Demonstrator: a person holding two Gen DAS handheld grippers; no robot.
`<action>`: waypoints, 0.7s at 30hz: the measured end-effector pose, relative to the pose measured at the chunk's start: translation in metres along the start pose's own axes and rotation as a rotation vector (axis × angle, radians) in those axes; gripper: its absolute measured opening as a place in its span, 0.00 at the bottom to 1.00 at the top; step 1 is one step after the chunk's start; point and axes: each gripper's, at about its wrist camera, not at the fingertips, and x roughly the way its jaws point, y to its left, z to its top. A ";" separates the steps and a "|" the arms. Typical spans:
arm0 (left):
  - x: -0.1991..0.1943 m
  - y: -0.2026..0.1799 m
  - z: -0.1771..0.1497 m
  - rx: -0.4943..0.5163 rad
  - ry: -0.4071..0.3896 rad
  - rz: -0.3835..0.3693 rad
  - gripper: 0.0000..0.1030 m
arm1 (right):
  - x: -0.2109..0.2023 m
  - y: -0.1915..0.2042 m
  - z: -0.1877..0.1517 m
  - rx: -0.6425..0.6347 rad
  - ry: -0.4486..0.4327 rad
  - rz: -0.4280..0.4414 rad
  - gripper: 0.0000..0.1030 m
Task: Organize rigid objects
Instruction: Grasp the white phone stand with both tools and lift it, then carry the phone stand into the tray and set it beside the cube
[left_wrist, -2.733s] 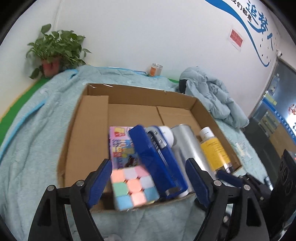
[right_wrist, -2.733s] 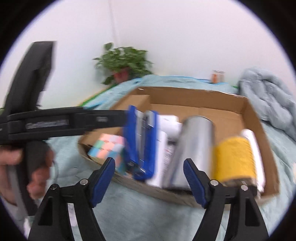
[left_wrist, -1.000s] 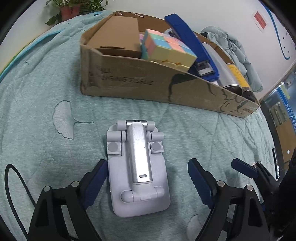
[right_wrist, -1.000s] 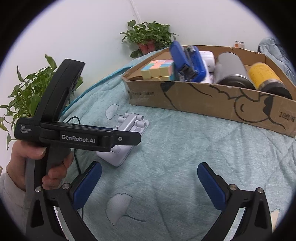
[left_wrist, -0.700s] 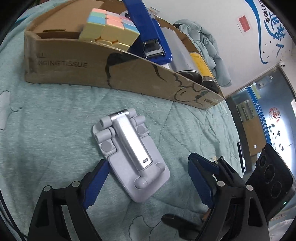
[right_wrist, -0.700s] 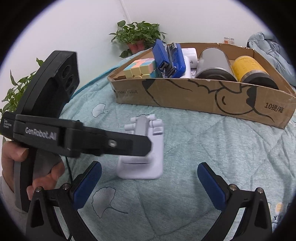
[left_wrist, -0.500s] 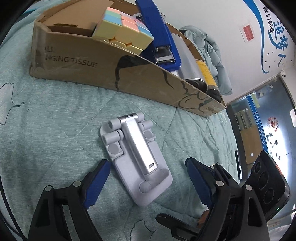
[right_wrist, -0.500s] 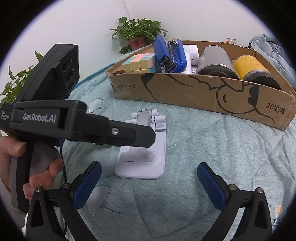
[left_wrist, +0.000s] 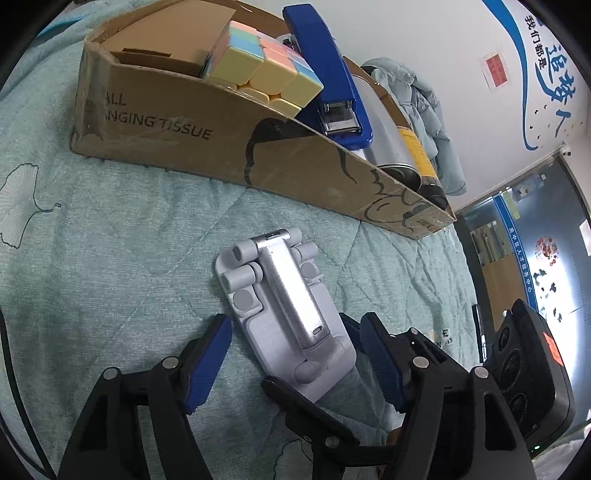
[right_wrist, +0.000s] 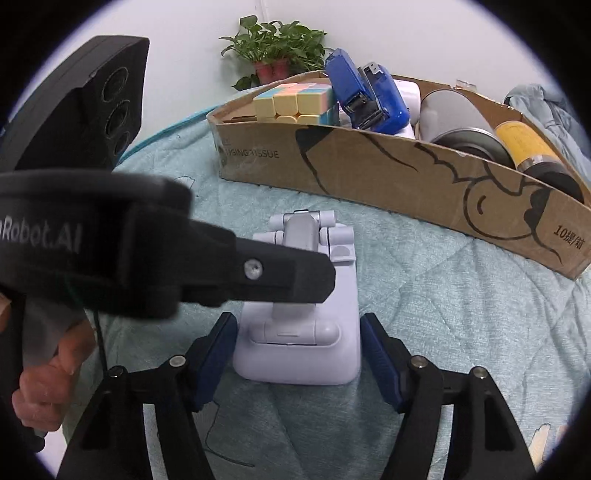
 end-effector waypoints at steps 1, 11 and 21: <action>0.000 -0.001 -0.001 0.006 -0.001 0.004 0.67 | 0.001 0.001 0.001 0.005 0.001 -0.006 0.64; 0.003 -0.003 -0.002 0.004 -0.012 -0.011 0.43 | 0.002 -0.031 0.010 0.269 0.038 0.174 0.64; -0.030 -0.013 0.006 0.051 -0.082 -0.045 0.37 | -0.022 -0.031 0.014 0.244 -0.026 0.187 0.64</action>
